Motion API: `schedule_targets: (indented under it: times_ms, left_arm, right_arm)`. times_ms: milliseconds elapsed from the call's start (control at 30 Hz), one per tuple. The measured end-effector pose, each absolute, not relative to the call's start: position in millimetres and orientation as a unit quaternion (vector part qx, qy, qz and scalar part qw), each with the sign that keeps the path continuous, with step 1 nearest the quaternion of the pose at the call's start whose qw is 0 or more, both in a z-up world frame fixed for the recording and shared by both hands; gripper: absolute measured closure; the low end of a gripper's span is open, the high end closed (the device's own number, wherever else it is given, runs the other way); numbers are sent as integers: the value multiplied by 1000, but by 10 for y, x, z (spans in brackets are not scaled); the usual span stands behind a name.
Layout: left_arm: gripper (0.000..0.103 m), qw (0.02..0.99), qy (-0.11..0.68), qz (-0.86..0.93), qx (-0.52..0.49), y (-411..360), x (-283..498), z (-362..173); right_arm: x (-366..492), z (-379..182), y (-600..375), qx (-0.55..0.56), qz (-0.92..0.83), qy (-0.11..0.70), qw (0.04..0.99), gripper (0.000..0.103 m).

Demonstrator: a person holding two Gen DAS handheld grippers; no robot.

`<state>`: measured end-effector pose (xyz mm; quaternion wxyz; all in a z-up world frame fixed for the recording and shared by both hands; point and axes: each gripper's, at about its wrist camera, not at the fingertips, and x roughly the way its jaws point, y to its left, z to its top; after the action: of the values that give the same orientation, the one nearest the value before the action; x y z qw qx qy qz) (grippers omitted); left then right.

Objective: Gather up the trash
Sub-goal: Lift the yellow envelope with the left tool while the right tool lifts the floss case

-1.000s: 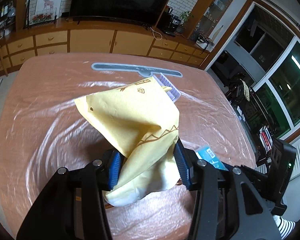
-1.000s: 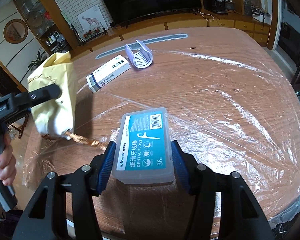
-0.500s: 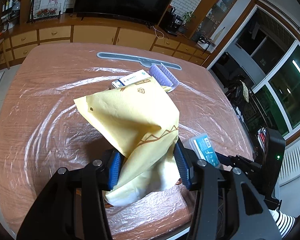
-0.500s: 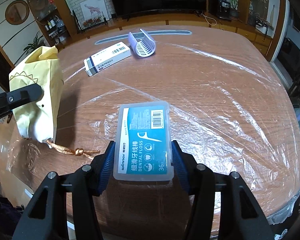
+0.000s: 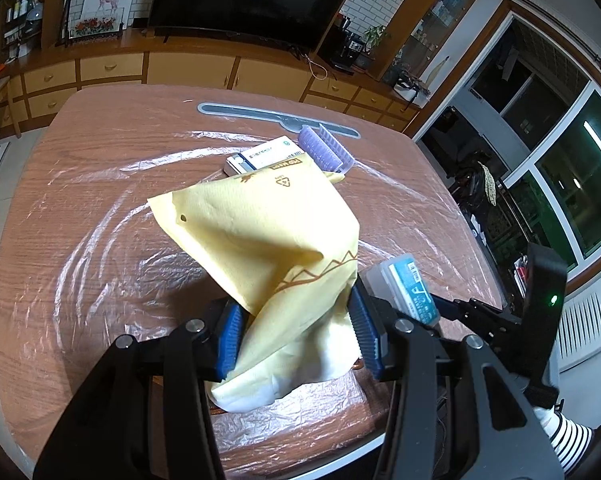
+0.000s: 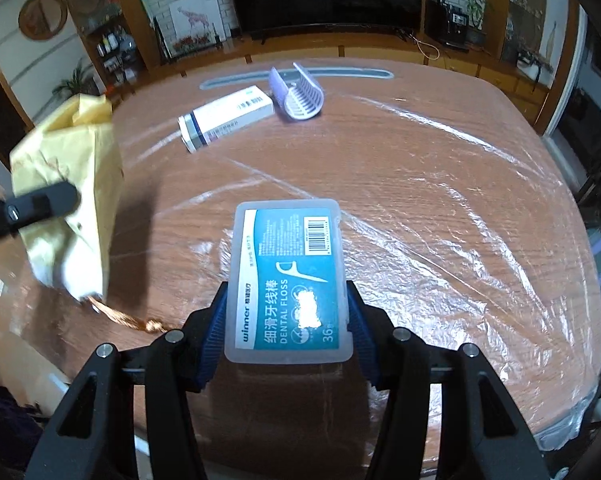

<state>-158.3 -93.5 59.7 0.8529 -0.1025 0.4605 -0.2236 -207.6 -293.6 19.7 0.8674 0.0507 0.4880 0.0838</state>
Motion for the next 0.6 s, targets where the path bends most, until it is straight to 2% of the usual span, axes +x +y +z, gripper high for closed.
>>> schedule_targets:
  times_ms: [200, 600]
  left_arm:
    - [54, 851, 460, -230, -101, -923, -1647, 594]
    - [54, 852, 454, -249, -82, -966, -1965, 636]
  right_arm:
    - [-2133, 272, -3075, 117, 102, 488, 859, 49]
    - [-2431, 515, -3218, 148, 128, 464, 864, 49]
